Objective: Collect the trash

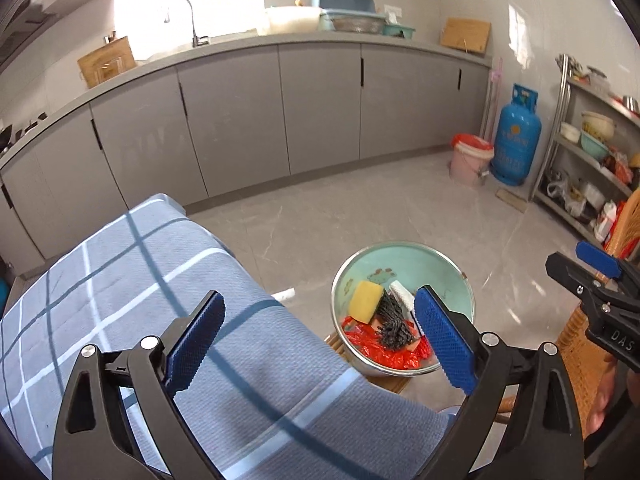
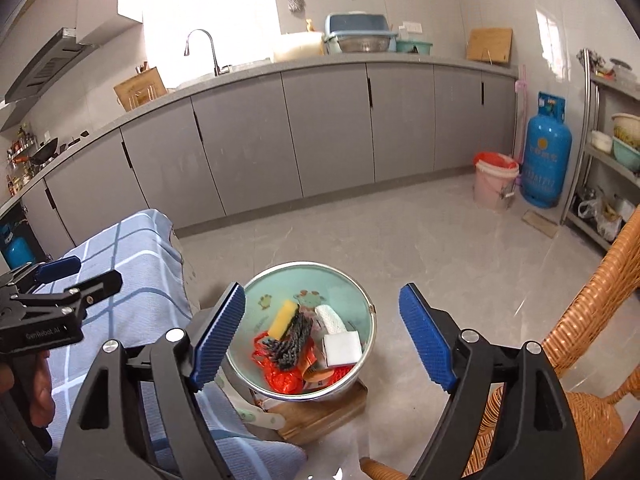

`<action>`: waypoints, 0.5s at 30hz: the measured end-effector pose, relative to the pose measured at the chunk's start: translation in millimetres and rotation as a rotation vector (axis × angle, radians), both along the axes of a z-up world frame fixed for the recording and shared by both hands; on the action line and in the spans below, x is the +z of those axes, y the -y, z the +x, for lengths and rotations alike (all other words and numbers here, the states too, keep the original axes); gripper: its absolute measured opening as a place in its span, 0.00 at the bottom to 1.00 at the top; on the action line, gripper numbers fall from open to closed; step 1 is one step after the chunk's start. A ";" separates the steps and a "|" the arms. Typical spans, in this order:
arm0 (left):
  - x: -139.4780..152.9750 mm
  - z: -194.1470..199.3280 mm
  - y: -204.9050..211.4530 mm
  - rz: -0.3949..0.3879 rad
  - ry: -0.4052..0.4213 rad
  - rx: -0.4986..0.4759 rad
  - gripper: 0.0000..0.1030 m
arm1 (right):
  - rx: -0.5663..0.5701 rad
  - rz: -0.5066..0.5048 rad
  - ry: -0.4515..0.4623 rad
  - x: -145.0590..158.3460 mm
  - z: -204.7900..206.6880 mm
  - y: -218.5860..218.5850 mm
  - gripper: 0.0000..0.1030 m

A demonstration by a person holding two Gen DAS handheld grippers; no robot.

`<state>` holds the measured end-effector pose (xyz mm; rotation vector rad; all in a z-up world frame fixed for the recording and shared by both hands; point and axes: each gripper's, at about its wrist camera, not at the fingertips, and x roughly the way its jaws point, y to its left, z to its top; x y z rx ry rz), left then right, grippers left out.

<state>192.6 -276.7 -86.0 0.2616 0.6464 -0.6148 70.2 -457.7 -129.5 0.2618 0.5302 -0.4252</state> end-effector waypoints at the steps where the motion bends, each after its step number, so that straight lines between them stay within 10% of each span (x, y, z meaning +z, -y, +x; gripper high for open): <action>1: 3.2 -0.9 -4.2 -0.007 0.002 0.004 0.91 | 0.002 -0.004 0.002 1.8 -0.4 -3.1 0.77; 15: 23.6 -6.1 -31.8 -0.055 0.033 0.030 0.91 | 0.033 -0.038 -0.002 20.6 3.2 -24.1 0.78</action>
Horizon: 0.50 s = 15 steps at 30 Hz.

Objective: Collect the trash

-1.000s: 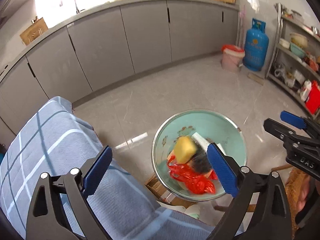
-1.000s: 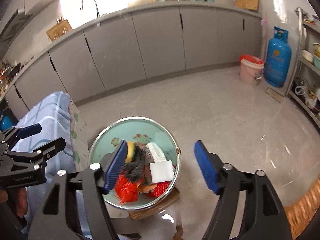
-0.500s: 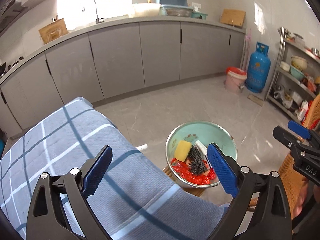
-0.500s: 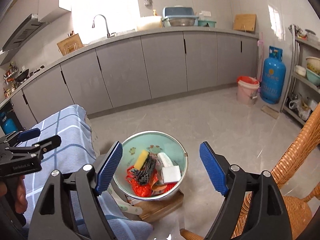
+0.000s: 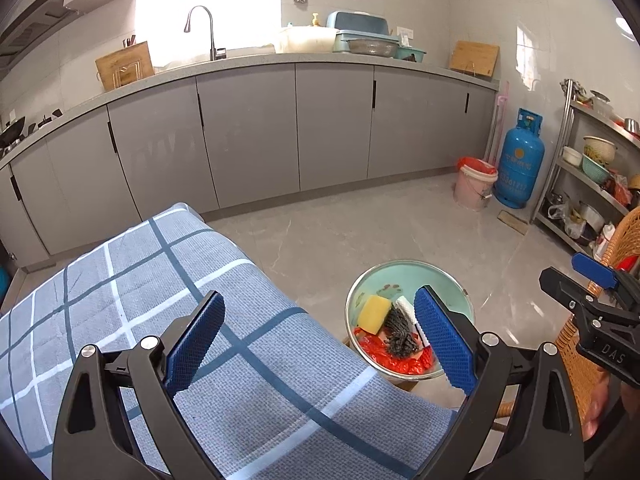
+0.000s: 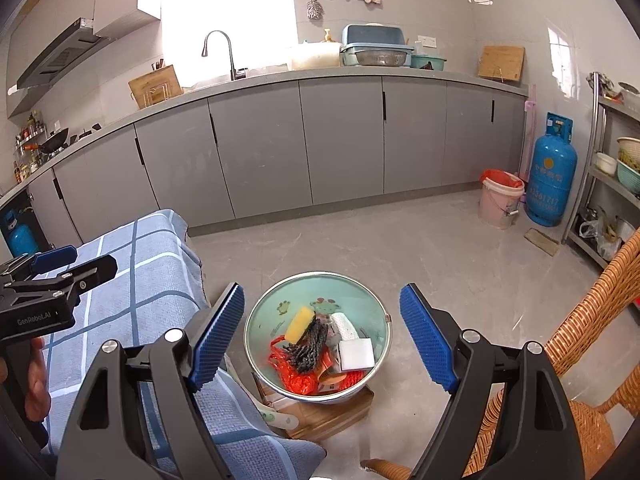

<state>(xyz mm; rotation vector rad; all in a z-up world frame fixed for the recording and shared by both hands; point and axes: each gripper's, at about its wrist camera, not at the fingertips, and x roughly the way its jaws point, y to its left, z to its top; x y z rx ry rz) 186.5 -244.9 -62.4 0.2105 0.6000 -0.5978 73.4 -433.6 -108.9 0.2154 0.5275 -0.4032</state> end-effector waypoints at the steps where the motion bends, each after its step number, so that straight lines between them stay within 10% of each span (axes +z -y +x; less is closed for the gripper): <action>1: 0.7 0.0 -0.7 -0.001 0.002 0.002 0.91 | 0.001 0.001 0.000 0.1 0.5 -0.2 0.78; 15: 3.6 1.5 -5.2 -0.004 0.013 0.019 0.91 | 0.015 -0.005 -0.008 1.7 2.3 -4.8 0.78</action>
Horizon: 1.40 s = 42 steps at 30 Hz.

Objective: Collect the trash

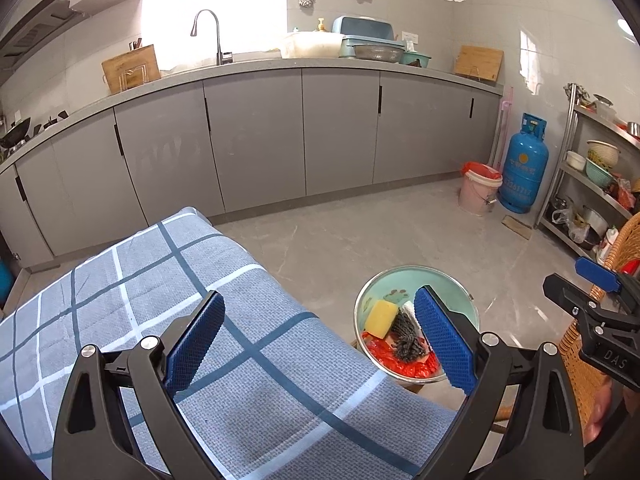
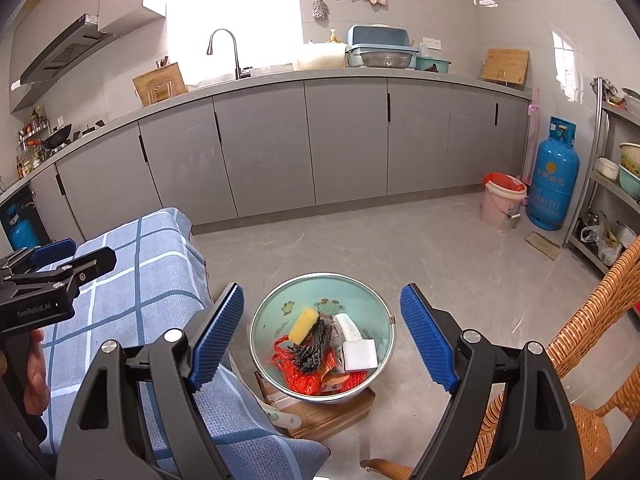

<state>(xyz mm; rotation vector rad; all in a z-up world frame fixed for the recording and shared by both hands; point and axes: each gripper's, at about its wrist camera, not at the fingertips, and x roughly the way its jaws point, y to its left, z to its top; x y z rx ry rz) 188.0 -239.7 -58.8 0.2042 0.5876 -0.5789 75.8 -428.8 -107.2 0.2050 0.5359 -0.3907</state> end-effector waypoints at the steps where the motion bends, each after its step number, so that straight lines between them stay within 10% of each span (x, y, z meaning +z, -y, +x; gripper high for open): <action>1: -0.2 0.0 0.0 0.000 0.001 0.001 0.91 | 0.001 0.002 -0.002 -0.4 0.1 0.2 0.78; 42: -0.3 -16.3 14.8 0.075 0.091 0.009 0.91 | -0.001 0.006 0.005 -5.7 -2.8 1.8 0.78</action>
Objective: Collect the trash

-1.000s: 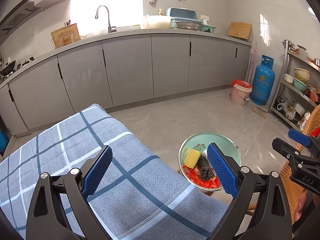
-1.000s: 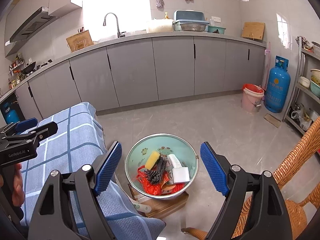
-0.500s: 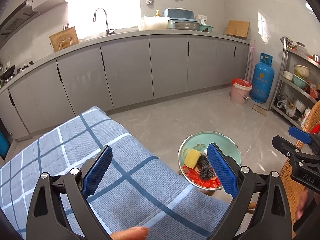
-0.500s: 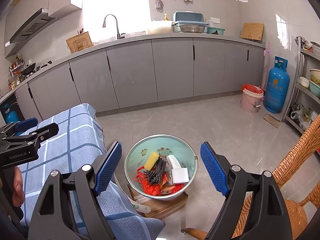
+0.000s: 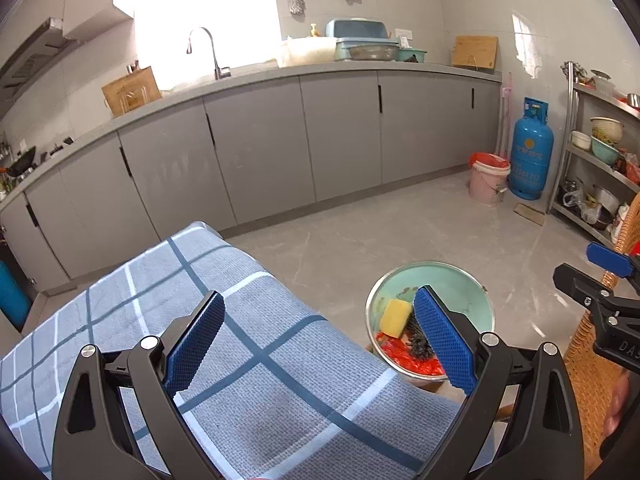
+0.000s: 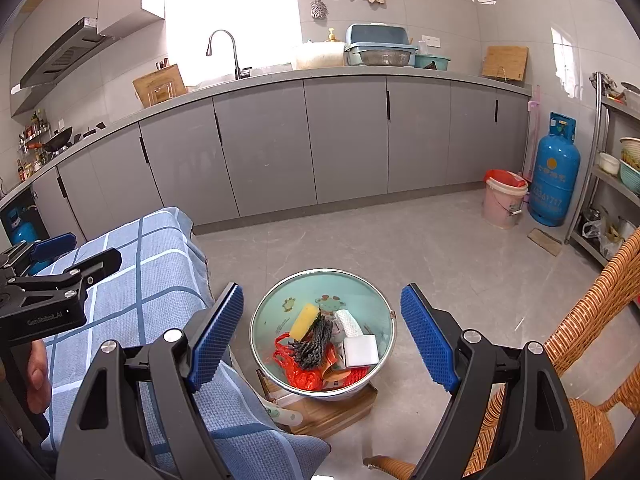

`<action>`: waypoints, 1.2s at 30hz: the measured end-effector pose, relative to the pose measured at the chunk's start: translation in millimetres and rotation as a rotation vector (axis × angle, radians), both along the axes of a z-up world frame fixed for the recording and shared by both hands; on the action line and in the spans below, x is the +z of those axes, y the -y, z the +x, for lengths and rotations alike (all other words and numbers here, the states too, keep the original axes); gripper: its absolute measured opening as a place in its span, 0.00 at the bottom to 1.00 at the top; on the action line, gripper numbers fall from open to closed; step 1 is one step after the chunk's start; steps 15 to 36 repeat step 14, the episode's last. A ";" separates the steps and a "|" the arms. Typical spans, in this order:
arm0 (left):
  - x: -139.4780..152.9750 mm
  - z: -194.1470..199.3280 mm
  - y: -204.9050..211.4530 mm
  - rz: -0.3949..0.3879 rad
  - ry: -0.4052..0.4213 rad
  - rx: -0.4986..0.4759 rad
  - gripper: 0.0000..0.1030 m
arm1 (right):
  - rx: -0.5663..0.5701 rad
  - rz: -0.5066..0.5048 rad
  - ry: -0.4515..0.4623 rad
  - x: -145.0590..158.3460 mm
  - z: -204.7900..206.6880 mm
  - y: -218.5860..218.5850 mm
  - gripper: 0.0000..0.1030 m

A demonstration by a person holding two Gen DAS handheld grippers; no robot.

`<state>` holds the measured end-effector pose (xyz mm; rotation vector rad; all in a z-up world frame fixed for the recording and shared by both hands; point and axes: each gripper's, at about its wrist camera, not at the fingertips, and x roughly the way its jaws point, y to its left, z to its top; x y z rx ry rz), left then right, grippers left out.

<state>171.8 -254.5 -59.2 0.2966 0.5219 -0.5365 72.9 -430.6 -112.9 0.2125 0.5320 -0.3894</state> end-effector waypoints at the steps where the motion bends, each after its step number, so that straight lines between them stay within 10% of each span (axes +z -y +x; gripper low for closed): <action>1: 0.0 -0.8 0.5 0.004 0.005 -0.003 0.91 | 0.000 0.001 0.000 0.0 0.1 0.1 0.78; 36: 2.4 3.1 -3.1 -0.013 -0.030 -0.007 0.91 | -0.005 -0.001 0.007 2.6 -4.8 0.0 0.84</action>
